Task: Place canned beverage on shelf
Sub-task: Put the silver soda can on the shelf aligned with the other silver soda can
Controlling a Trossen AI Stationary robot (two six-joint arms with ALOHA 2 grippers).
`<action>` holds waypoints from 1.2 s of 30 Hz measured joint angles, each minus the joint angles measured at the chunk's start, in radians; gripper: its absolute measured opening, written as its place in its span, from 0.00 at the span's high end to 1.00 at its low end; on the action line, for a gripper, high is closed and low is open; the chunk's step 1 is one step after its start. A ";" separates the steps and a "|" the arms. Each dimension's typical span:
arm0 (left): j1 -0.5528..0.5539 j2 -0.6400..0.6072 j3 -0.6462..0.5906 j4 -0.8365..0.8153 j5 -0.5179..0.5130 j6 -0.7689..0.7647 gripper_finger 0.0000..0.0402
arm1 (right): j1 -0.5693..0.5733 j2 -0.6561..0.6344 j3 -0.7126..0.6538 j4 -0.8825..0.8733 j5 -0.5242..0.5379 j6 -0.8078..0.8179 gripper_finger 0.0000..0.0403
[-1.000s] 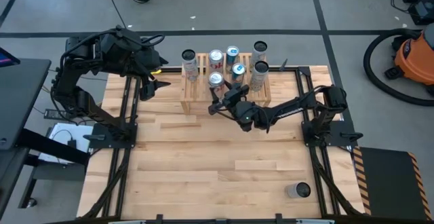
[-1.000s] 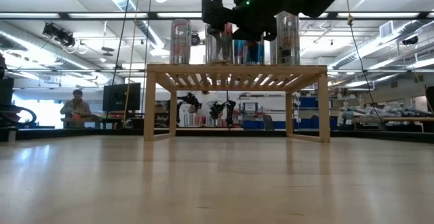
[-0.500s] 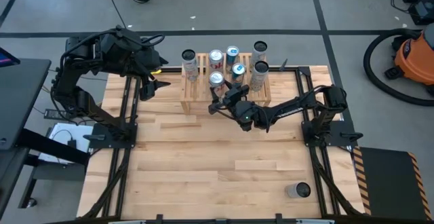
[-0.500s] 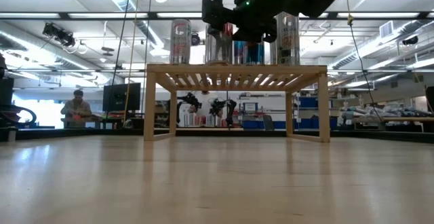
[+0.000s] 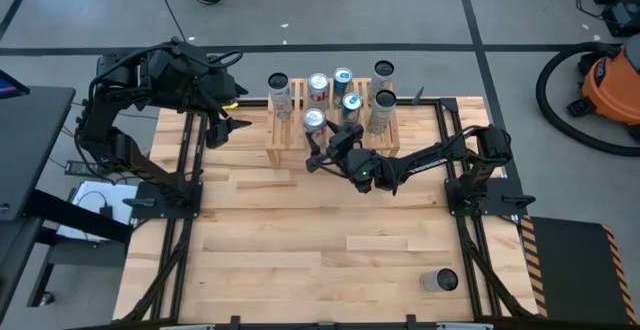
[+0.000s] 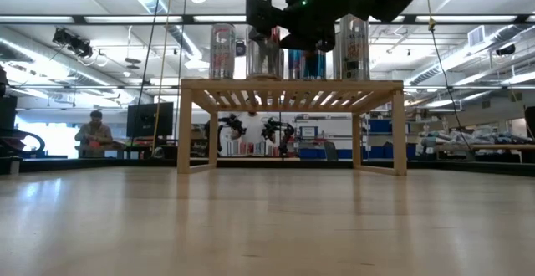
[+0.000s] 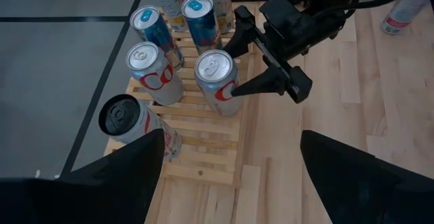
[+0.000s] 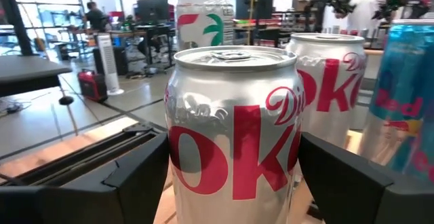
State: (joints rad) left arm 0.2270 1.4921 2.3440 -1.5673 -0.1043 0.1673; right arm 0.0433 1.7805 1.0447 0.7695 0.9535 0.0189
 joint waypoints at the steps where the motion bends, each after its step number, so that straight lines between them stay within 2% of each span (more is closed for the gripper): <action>1: 0.000 0.000 0.000 0.000 0.000 0.000 0.14 | 0.000 0.000 0.000 0.001 -0.007 0.000 0.21; 8: 0.000 0.000 0.000 0.000 0.000 0.000 0.14 | 0.000 0.000 0.000 0.002 -0.007 -0.018 0.19; 14: 0.000 0.000 0.000 0.000 0.000 0.001 0.14 | -0.002 0.000 0.000 0.004 0.061 -0.056 0.15; 21: 0.000 0.000 0.000 0.000 0.000 0.001 0.14 | -0.002 0.000 0.000 -0.014 0.024 -0.082 0.12; 27: 0.000 0.000 0.000 0.000 0.000 0.001 0.14 | -0.002 0.000 0.000 -0.002 0.101 -0.107 0.08; 36: 0.000 0.000 0.000 0.000 0.000 0.000 0.14 | 0.016 0.001 0.000 0.047 0.101 -0.161 0.07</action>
State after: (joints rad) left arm 0.2268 1.4921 2.3440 -1.5673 -0.1044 0.1677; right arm 0.0598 1.7813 1.0451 0.8167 1.0547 -0.1422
